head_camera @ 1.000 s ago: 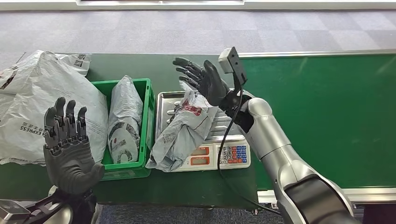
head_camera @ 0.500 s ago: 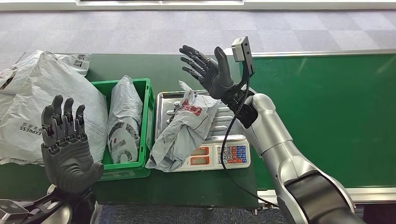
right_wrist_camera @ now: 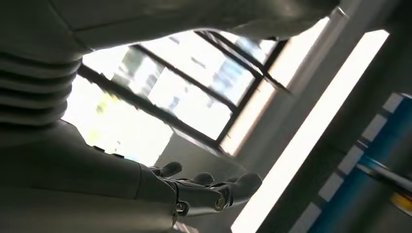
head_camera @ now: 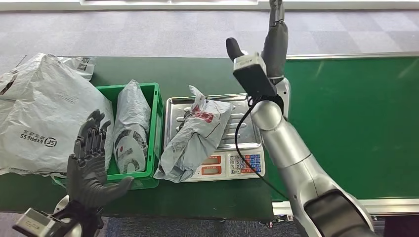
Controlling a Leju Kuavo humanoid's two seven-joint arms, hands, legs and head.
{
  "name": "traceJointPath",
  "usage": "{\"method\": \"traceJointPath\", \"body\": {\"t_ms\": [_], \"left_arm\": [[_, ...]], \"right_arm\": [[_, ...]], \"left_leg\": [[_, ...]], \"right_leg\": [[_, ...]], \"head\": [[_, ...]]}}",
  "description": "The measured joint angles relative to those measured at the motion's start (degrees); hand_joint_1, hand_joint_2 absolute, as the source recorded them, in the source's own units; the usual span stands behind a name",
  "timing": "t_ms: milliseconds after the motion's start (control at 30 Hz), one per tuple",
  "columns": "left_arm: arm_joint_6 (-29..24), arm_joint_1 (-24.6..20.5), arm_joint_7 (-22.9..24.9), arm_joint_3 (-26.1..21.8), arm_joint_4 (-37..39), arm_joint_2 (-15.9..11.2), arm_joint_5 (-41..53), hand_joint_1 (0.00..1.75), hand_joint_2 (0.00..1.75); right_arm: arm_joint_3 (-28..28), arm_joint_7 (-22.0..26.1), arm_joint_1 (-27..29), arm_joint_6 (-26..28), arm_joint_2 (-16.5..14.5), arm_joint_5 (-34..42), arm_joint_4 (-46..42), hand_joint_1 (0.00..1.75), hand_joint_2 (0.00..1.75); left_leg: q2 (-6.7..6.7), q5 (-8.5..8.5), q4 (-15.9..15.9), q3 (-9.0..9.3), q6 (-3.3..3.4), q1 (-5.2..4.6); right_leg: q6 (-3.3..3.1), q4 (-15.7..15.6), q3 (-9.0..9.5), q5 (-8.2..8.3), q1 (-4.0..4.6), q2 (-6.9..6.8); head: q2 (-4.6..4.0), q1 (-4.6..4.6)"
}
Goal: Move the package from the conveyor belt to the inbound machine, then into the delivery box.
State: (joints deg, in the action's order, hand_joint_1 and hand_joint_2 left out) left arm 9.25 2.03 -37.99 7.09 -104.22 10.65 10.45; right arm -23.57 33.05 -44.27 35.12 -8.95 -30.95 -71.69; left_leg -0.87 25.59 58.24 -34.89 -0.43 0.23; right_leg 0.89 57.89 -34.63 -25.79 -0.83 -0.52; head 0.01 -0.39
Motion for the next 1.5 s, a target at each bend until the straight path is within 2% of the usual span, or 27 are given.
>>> {"method": "traceJointPath", "body": {"t_ms": [67, 133, 267, 433, 667, 867, 1000, 1167, 1500], "left_arm": [[0.0, -0.81, 1.03, 0.33, 2.31, -0.11, 2.37, 0.0, 1.75], [0.0, -2.38, 2.38, 1.15, 4.92, -0.21, 4.76, 0.0, 1.75], [0.05, -5.57, 5.19, 2.97, 8.95, -0.53, 9.23, 0.0, 1.75], [0.19, -7.97, 6.54, 4.35, 11.51, -0.8, 11.28, 0.0, 1.75], [0.2, -10.04, 9.72, 5.07, 14.47, -1.21, 18.07, 0.0, 1.75], [0.86, -13.81, 18.21, 5.66, 21.09, -1.65, 38.08, 0.0, 1.75], [6.17, -17.82, 22.28, 6.24, 26.72, -1.6, 46.8, 0.0, 1.75], [15.17, -20.89, 22.91, 6.72, 30.33, -1.54, 48.15, 0.0, 1.75], [15.93, -22.97, 23.01, 7.0, 33.26, -1.4, 48.23, 0.0, 1.75]], "right_arm": [[1.63, 4.52, 4.1, 4.02, -1.61, -10.56, -9.16, 0.0, 1.75], [3.57, 6.49, 8.18, 4.75, -3.44, -15.88, -18.19, 0.0, 1.75], [6.1, 6.91, 13.7, 5.05, -5.46, -19.78, -32.11, 0.0, 1.75], [7.53, 6.91, 16.89, 4.9, -6.5, -21.18, -40.25, 0.0, 1.75], [9.03, 6.87, 17.36, 4.86, -7.25, -23.25, -43.59, 0.0, 1.75], [9.42, 6.88, 18.15, 4.83, -7.56, -24.86, -44.27, 0.0, 1.75], [9.43, 6.87, 18.24, 4.77, -7.86, -25.25, -44.21, 0.0, 1.75], [9.43, 6.87, 18.27, 4.77, -8.02, -25.37, -44.19, 0.0, 1.75], [9.43, 6.86, 18.39, 4.77, -8.1, -25.45, -44.12, 0.0, 1.75]], "left_leg": [[-0.01, 0.06, 0.0, 0.02, -0.02, 0.0], [-0.1, 0.07, -0.01, 0.0, -0.02, 0.01], [-0.15, 0.06, -0.02, 0.02, -0.01, 0.01], [-0.06, 0.05, -0.01, 0.11, 0.0, -0.01], [-0.07, 0.0, -0.01, 0.17, -0.04, 0.0], [-0.08, -0.01, -0.01, 0.18, -0.03, 0.0], [-0.12, -0.04, 0.0, 0.2, -0.02, 0.0], [-0.12, -0.03, 0.0, 0.22, -0.02, 0.0], [-0.13, -0.04, 0.0, 0.25, -0.01, 0.0]], "right_leg": [[-0.03, -0.01, -0.01, -0.04, 0.01, -0.01], [-0.04, -0.01, 0.01, -0.1, 0.03, -0.15], [-0.06, -0.01, 0.09, -0.14, 0.01, -0.24], [-0.03, -0.01, 0.13, -0.07, -0.02, -0.16], [-0.02, -0.01, 0.2, -0.05, 0.0, -0.16], [-0.02, -0.01, 0.23, -0.05, 0.0, -0.17], [-0.01, -0.01, 0.28, -0.04, -0.01, -0.2], [-0.01, -0.01, 0.31, -0.03, -0.01, -0.19], [-0.01, -0.01, 0.34, -0.03, -0.01, -0.21]], "head": [[0.0, 0.0], [-0.01, 0.0], [-0.01, 0.01], [-0.01, 0.02], [-0.01, 0.02], [0.01, 0.02], [-0.01, 0.02], [-0.01, 0.02], [-0.01, 0.02]]}}
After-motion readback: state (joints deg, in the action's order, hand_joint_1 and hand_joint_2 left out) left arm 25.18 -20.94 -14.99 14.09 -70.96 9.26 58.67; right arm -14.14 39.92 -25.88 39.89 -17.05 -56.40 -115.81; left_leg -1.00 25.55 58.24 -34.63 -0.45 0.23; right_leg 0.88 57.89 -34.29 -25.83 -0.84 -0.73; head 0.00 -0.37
